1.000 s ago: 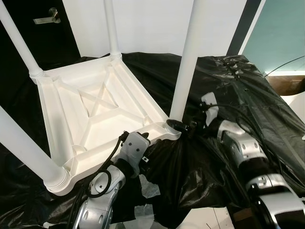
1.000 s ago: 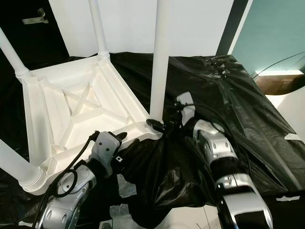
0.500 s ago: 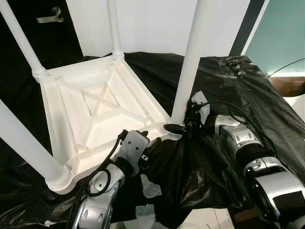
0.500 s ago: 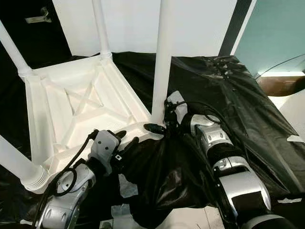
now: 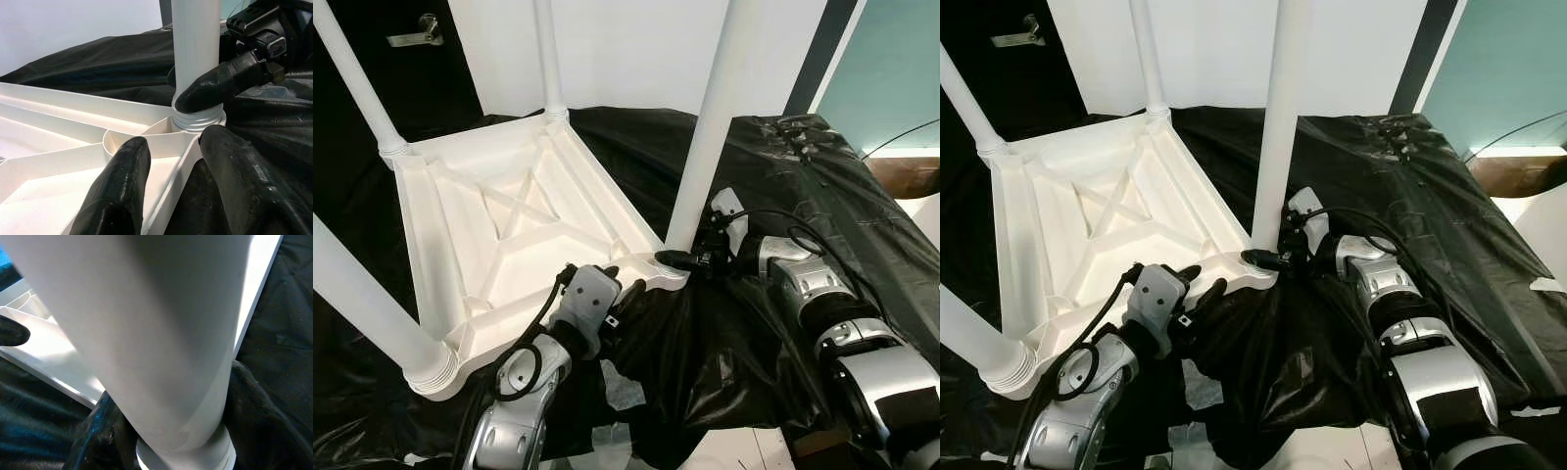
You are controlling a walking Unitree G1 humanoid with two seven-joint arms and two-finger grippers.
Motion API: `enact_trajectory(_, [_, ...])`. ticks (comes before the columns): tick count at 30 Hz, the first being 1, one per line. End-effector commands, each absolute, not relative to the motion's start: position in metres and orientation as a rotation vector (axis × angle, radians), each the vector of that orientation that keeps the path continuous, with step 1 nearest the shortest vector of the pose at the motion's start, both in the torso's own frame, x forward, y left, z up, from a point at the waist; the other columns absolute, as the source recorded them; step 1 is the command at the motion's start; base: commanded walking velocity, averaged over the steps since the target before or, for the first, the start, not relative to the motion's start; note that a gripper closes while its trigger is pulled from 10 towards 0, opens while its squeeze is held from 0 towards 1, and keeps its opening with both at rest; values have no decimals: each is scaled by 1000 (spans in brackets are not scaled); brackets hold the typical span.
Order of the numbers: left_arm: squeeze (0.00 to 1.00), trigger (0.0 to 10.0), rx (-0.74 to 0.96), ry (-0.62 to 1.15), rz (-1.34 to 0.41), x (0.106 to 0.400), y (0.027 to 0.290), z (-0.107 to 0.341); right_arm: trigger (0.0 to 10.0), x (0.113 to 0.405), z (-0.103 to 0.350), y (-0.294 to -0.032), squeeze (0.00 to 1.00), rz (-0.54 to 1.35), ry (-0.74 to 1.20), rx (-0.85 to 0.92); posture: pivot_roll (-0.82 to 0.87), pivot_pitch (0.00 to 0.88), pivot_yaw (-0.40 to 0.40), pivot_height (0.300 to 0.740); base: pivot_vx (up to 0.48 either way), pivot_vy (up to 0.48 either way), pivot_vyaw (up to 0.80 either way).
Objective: Building children table
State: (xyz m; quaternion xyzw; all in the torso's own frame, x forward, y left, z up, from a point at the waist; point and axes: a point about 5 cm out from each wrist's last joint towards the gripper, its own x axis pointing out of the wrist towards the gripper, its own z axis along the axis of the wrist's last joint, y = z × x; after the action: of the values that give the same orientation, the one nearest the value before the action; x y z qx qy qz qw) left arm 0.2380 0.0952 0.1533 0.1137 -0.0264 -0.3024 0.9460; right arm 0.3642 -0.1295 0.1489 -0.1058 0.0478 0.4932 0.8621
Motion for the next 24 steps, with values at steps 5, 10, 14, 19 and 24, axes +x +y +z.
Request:
enact_trajectory(5, [0,10000,215,-25,-547,239,95,147,10000,359,128,-118,0,840,135,-137,105,47,-57,740,0,0,0])
enact_trajectory(10, [0,10000,211,-24,-552,239,94,147,10000,356,120,-109,0,707,148,-72,104,48,-55,740,0,0,0])
enact_trajectory(14, [0,10000,211,-22,-555,239,94,147,10000,350,114,-100,0,611,153,-40,104,48,-55,740,0,0,0])
enact_trajectory(19, [0,10000,211,-21,-557,238,94,146,10000,339,105,-86,0,407,170,-31,115,45,-64,740,0,0,0])
enact_trajectory(24, [0,10000,203,-19,-555,236,92,146,10000,326,103,-69,0,370,180,23,118,44,-70,740,0,0,0])
